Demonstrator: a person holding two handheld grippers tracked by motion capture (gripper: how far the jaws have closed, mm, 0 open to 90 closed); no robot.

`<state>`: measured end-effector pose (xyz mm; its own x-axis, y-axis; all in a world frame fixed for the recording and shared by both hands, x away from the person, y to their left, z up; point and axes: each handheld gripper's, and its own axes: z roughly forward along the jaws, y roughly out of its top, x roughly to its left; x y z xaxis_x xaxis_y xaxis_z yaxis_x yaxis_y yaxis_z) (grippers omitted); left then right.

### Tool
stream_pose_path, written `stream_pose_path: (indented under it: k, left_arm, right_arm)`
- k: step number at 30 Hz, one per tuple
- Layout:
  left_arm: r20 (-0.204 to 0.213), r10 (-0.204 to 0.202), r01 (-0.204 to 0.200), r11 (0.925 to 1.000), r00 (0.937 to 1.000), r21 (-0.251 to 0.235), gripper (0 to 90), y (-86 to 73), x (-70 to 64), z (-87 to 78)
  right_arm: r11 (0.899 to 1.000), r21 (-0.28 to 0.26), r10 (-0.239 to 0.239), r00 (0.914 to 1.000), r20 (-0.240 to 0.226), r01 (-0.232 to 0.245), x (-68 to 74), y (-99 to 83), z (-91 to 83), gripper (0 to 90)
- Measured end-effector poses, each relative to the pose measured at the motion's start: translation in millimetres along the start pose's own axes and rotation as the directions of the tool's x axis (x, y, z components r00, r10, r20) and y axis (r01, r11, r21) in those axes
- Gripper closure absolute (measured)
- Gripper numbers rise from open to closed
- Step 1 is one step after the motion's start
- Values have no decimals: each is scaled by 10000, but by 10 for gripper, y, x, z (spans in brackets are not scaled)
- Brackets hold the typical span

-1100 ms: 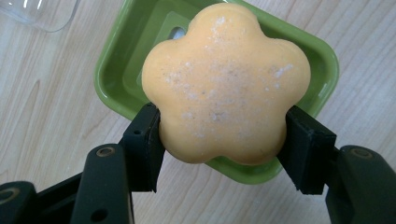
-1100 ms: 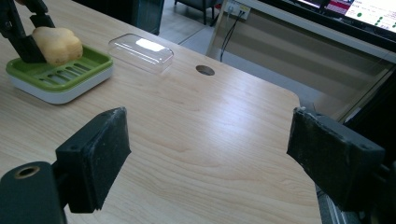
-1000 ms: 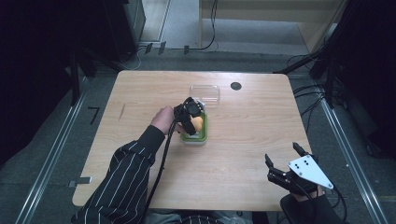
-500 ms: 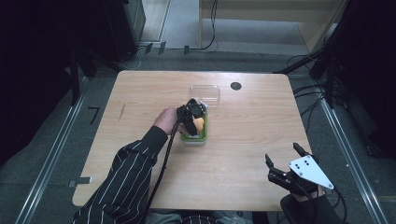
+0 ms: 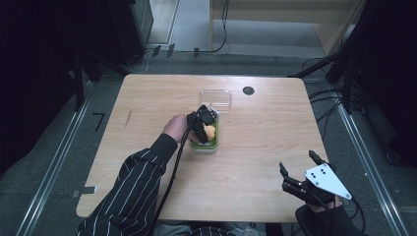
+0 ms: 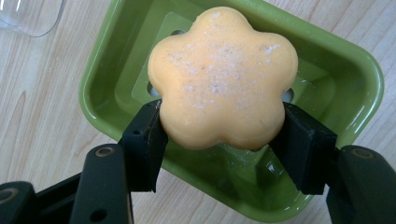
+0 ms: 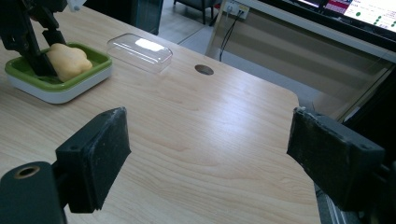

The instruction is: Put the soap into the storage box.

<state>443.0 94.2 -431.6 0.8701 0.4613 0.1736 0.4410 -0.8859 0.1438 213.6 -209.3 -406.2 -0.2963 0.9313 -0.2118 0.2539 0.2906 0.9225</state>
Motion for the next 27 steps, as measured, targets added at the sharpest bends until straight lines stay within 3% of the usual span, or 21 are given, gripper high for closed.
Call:
stream_pose_path:
  k: [18, 26, 27]
  left_arm:
    - [78, 63, -65, 9998, 9999, 168, 346, -22, 12, 1]
    - [240, -176, 169, 9994, 9996, 308, 194, -42, -1, -104]
    - [289, -221, 212, 9992, 9993, 330, 137, -51, -4, -121]
  right_arm:
    - [10000, -3, 0, 10000, 4, 0, 0, -1, -2, 133]
    - [10000, -16, 24, 10000, 12, -24, -1, -1, -2, 133]
    - [10000, -16, 17, 10000, 10, -17, -1, -1, -3, 133]
